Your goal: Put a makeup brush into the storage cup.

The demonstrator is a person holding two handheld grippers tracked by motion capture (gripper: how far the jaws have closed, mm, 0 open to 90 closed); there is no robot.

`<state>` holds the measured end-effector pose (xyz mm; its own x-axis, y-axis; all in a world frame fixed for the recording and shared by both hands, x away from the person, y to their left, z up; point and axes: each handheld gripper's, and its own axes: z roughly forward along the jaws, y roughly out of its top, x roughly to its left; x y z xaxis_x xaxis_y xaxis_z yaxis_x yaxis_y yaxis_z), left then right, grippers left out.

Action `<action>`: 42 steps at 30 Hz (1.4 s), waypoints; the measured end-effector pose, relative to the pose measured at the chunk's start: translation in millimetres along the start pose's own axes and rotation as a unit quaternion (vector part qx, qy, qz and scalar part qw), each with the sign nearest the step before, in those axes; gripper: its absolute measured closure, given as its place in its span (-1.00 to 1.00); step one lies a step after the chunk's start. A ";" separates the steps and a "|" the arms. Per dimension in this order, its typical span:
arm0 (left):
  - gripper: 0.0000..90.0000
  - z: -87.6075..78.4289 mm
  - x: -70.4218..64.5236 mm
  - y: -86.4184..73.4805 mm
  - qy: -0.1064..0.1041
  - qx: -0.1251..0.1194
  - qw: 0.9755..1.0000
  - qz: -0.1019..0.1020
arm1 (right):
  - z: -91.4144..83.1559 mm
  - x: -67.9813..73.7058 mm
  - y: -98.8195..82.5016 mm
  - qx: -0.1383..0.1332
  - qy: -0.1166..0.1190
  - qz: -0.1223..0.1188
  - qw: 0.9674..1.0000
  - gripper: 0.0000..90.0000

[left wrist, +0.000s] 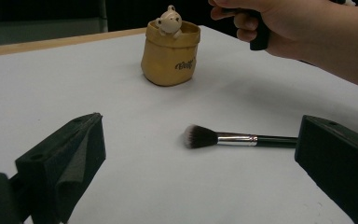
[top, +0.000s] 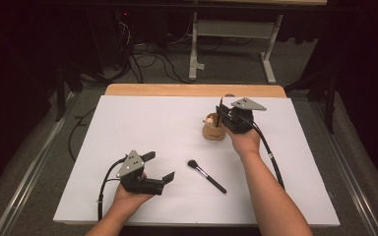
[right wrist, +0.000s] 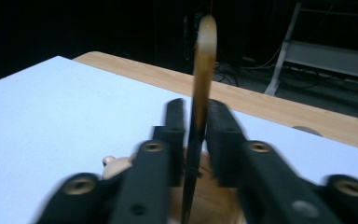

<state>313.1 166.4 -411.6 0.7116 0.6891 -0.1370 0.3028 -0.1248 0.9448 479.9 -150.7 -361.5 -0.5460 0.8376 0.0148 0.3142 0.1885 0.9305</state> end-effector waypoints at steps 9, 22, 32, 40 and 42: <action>-0.94 -0.5 0.9 0.0 0.001 -0.001 1.000 0.000 | -6.7 -1.3 -1.4 -0.001 0.001 0.008 1.000 0.12; -0.94 0.0 4.1 -0.2 0.004 0.003 1.000 0.000 | -34.7 -1.2 -20.1 0.003 0.014 0.015 1.000 -0.08; -0.94 -0.7 3.8 0.0 0.007 0.002 1.000 0.001 | -54.4 3.0 -31.1 -0.011 0.026 0.018 0.999 -0.21; -0.95 -2.6 5.1 0.6 0.010 0.001 1.000 -0.001 | -69.3 10.5 -39.3 -0.017 0.035 0.009 0.999 -0.37; -0.95 -3.4 6.0 0.8 0.012 0.000 1.000 -0.002 | -74.1 11.6 -42.7 -0.020 0.036 0.008 0.999 -0.42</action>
<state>315.5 172.9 -410.6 0.6951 0.7063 -0.1343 0.3058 -0.1214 0.9443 402.6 -187.0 -374.0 -0.5963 0.8009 0.0556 0.2934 0.1529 0.9437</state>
